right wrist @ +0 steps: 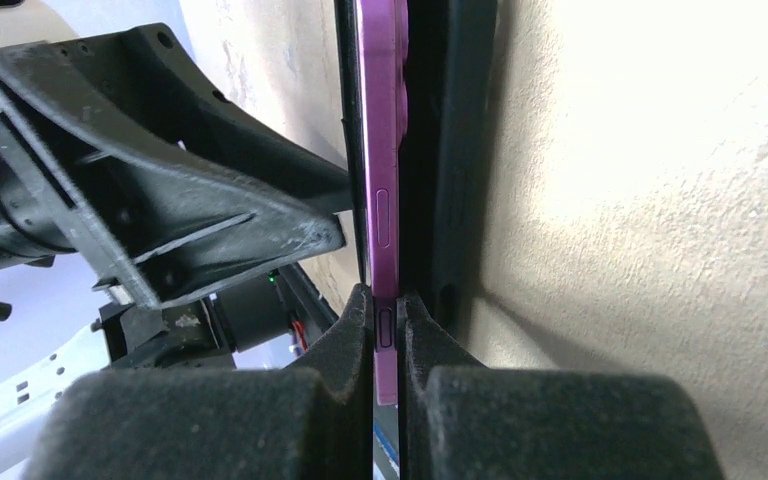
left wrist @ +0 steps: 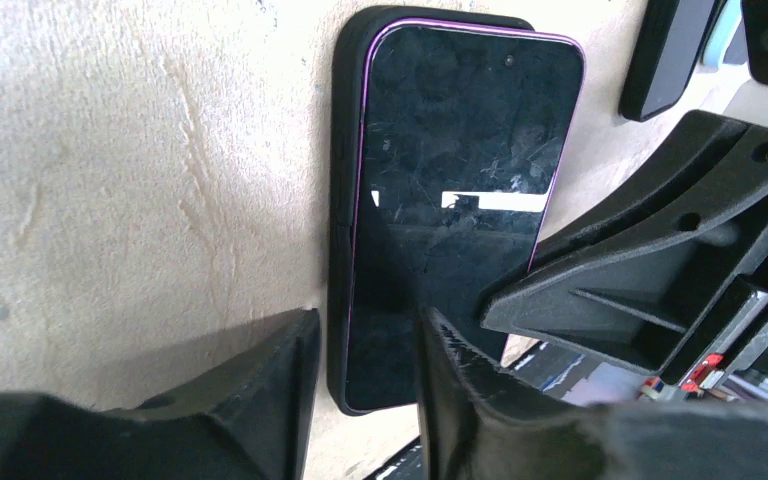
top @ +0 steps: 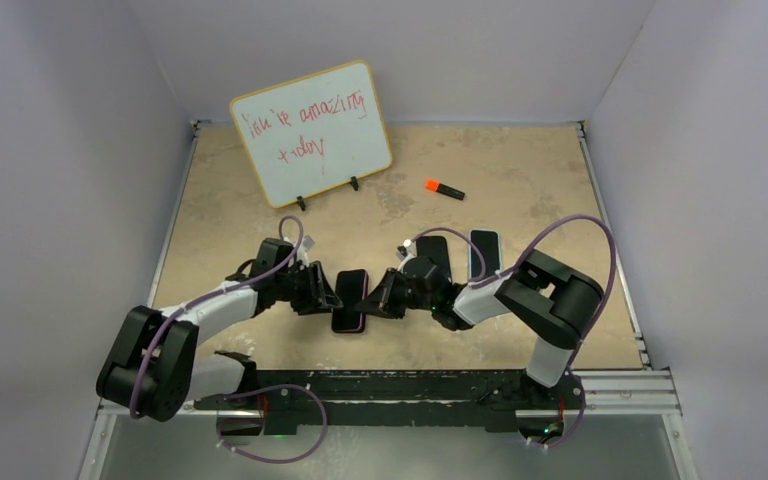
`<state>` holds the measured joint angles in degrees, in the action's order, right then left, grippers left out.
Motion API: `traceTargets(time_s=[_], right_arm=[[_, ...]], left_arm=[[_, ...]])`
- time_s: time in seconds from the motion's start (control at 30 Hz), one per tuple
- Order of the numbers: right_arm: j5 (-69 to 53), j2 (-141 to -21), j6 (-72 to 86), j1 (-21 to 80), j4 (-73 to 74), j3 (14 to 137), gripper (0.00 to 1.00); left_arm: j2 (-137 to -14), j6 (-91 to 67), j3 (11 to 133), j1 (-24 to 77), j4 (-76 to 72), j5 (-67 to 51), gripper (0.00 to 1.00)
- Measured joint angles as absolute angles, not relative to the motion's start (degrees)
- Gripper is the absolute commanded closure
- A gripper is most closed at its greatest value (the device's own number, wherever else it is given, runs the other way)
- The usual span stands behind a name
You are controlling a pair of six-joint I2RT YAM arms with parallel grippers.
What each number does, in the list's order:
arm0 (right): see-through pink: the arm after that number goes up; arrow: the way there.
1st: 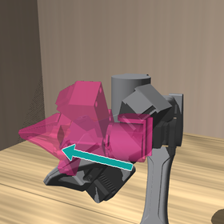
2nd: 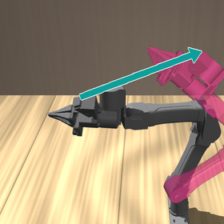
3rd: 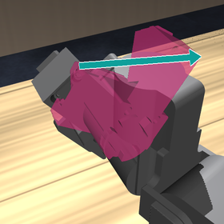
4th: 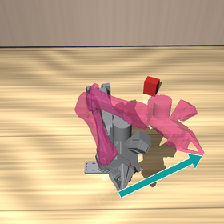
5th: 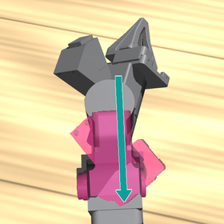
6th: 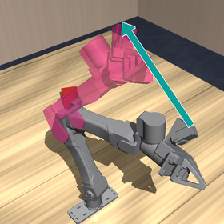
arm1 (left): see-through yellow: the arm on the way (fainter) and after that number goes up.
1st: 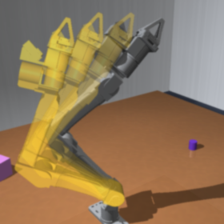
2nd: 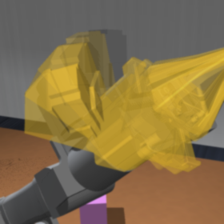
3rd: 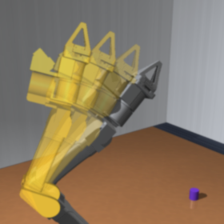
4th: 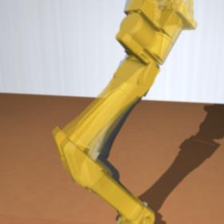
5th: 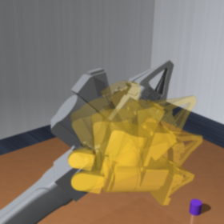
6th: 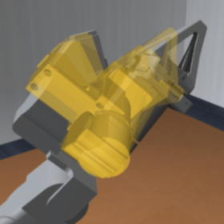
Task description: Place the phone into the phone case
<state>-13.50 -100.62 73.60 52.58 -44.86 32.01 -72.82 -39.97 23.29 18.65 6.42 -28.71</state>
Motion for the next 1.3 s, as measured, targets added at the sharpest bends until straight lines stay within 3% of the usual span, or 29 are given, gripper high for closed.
traceTargets(time_s=[0.1, 0.47, 0.6, 0.8, 1.13, 1.3], right_arm=[[-14.4, -101.6, 73.0, 52.4, -45.5, 32.3, 1.00], [-15.1, -101.8, 68.3, 52.2, -39.0, 36.8, 0.95], [-15.4, -101.5, 66.2, 52.1, -34.3, 39.2, 0.82], [-11.9, -100.7, 62.9, 52.4, -25.3, 42.2, 0.54], [-5.0, -94.6, 58.8, 52.2, -15.8, 44.2, 0.34], [-5.3, -96.6, 58.4, 52.0, -16.9, 44.2, 0.30]], left_arm=[[-71.4, -39.8, 23.6, 18.9, 7.4, -28.1, 0.49], [-73.2, -39.3, 24.3, 18.9, 5.8, -29.4, 0.51], [-73.5, -39.2, 24.4, 18.9, 5.7, -29.6, 0.54], [-74.5, -38.4, 25.4, 18.9, 6.6, -29.1, 0.56], [-74.6, -37.5, 27.3, 15.8, 8.9, -26.8, 0.55], [-76.2, -36.8, 27.8, 14.4, 8.0, -27.7, 0.53]])
